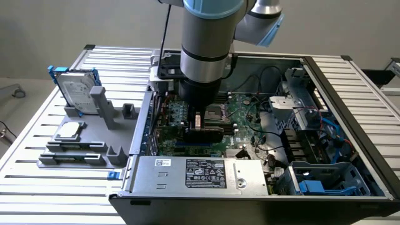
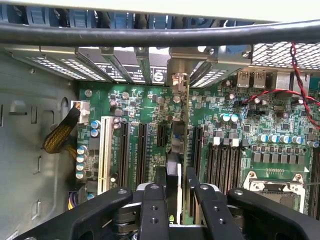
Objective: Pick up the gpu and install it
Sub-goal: 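Insert the gpu into the slot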
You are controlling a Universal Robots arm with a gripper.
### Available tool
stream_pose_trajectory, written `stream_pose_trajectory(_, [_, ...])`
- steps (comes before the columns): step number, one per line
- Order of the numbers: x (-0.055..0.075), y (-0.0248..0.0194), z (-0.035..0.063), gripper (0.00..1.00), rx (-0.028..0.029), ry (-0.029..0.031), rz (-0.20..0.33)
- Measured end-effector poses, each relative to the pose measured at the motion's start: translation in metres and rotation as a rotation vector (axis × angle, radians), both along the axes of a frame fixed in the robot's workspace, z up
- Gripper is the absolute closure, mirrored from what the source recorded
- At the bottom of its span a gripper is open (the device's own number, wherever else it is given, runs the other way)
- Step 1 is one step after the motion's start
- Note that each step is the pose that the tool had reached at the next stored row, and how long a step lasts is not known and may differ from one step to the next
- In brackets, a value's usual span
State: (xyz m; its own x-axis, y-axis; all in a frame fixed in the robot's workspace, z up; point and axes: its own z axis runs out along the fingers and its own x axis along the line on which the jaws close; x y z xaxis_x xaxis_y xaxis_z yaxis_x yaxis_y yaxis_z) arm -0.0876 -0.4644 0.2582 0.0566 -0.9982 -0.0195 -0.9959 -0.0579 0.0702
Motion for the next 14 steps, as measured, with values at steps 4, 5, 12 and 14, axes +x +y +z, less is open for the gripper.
stream_pose_trajectory(4, [-0.0001,-0.0002,-0.0005,0.74,0.0002,0.0003,0.0])
stream_pose_trajectory(5, [-0.0001,-0.0002,-0.0007,0.74,0.0005,0.0004,0.0])
stream_pose_trajectory(12, [-0.0001,-0.0002,-0.0018,0.74,0.0011,0.0009,0.0])
stream_pose_trajectory(14, [-0.0002,-0.0002,-0.0021,0.74,0.001,0.0011,0.0])
